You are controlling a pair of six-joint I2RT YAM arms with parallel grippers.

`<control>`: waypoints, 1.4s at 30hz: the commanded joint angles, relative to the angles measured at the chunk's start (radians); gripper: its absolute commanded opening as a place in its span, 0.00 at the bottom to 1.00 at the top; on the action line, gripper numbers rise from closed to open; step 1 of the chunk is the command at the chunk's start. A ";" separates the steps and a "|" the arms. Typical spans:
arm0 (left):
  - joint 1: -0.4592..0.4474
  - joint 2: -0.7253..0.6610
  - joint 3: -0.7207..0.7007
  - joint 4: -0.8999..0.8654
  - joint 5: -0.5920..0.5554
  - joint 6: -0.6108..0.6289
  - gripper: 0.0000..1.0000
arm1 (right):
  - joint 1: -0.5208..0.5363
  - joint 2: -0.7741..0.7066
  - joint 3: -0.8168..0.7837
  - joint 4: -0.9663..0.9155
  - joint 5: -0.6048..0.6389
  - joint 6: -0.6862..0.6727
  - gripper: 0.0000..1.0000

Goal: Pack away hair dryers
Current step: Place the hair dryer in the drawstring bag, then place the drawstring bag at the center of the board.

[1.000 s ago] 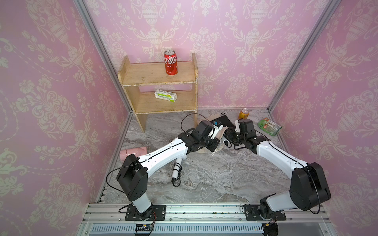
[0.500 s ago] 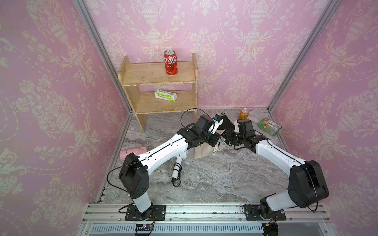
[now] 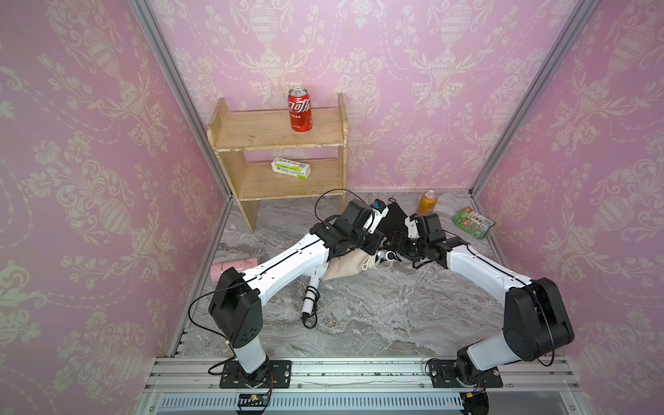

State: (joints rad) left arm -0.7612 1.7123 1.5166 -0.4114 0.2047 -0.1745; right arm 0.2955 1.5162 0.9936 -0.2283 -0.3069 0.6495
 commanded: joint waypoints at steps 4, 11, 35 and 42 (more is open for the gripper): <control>0.009 -0.020 0.049 0.029 0.025 0.005 0.00 | -0.001 -0.056 -0.026 -0.040 0.032 -0.110 0.74; 0.009 -0.037 0.035 0.036 0.033 0.003 0.00 | -0.015 -0.114 -0.048 0.027 0.035 -0.135 0.75; 0.018 -0.042 0.035 0.048 0.052 0.005 0.00 | -0.194 -0.284 -0.336 0.208 -0.064 -0.057 0.65; 0.021 -0.038 0.045 0.049 0.059 0.003 0.00 | -0.193 -0.231 -0.359 0.268 -0.178 -0.057 0.58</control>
State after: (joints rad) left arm -0.7479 1.7107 1.5166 -0.4122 0.2310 -0.1745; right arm 0.1043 1.2644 0.6411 -0.0166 -0.4175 0.5800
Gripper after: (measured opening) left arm 0.043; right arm 0.584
